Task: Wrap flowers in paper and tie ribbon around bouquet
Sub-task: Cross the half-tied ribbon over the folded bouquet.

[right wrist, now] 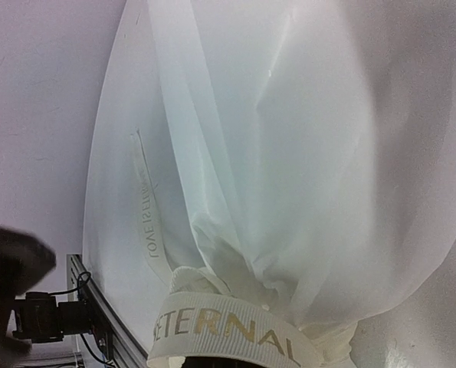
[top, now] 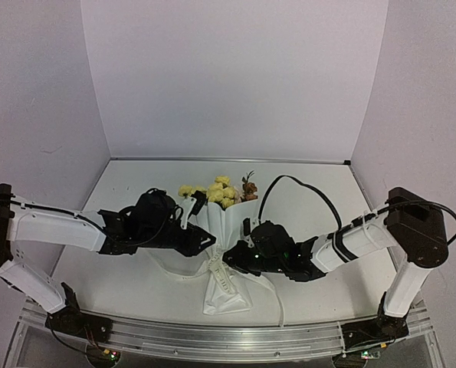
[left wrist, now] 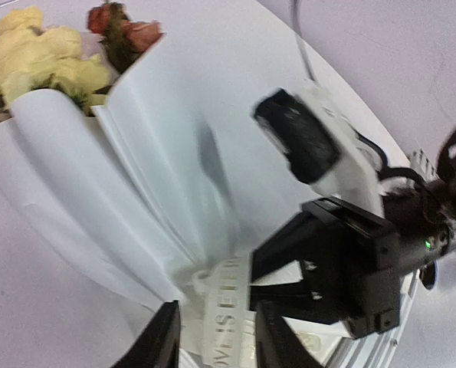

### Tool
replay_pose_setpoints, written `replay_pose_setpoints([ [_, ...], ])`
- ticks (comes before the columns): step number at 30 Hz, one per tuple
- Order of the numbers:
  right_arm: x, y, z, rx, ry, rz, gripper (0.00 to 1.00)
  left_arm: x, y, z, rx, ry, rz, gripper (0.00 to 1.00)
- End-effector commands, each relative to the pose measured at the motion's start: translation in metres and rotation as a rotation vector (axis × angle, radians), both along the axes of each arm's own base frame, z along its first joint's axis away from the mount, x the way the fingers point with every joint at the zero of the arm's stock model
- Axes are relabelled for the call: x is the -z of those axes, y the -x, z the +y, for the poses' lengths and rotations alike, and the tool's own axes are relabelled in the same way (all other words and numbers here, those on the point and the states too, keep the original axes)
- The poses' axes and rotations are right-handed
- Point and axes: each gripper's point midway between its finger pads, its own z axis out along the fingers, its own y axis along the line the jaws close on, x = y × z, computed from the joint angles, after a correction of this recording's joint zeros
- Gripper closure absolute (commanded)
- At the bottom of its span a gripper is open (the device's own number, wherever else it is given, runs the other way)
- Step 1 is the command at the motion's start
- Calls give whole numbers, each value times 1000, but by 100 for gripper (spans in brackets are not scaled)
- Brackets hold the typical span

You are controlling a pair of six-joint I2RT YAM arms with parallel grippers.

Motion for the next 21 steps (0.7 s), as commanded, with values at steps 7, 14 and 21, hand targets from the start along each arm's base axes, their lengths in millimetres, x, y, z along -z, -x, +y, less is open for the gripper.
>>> replay_pose_setpoints([
  [7,-3,0,3,-5,-10,-27,100,50,-21,11,-67,-108,159,83],
  [14,-5,0,3,-8,-12,-30,100,51,-9,-6,27,-97,173,79],
  [21,-6,0,7,-14,-14,-31,100,39,6,-22,106,-93,136,78],
])
